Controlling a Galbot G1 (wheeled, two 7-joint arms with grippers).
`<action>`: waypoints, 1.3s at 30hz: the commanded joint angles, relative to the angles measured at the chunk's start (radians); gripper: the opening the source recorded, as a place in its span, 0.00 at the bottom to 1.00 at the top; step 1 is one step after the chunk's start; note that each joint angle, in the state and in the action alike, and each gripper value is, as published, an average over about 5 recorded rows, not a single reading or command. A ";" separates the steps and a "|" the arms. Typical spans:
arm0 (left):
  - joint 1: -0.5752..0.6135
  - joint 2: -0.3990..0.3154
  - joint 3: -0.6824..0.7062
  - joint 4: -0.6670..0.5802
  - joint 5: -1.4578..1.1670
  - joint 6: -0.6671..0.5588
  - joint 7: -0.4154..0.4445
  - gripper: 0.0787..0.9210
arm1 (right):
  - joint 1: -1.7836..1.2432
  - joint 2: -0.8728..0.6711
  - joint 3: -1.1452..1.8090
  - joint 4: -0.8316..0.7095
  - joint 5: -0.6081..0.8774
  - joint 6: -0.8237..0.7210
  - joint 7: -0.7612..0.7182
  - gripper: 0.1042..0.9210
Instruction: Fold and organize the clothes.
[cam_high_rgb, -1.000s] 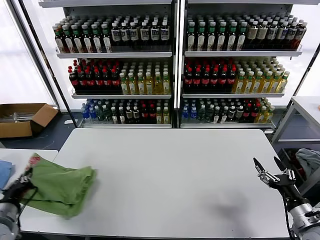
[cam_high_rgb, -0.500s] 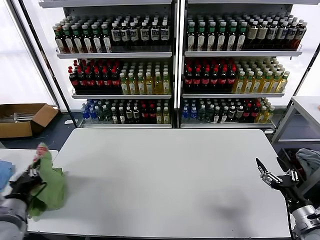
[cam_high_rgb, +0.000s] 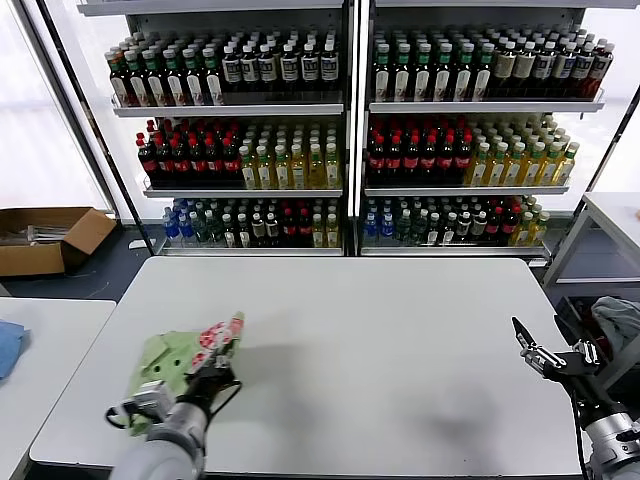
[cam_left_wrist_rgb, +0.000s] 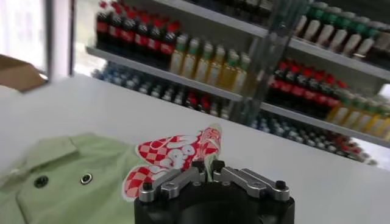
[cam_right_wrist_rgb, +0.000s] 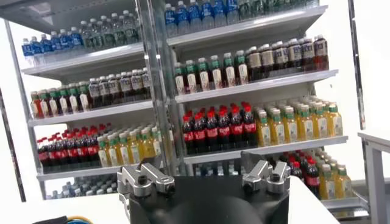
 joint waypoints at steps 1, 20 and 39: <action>-0.197 -0.129 0.357 0.199 -0.068 -0.032 -0.086 0.05 | -0.010 0.002 0.001 0.013 -0.005 -0.008 0.002 0.88; -0.223 -0.296 0.416 0.266 0.004 -0.144 -0.065 0.18 | 0.034 0.000 -0.191 0.011 -0.090 -0.073 0.043 0.88; 0.058 -0.193 0.096 -0.251 0.049 -0.129 0.042 0.82 | 0.265 0.101 -0.726 -0.088 -0.215 -0.308 0.185 0.88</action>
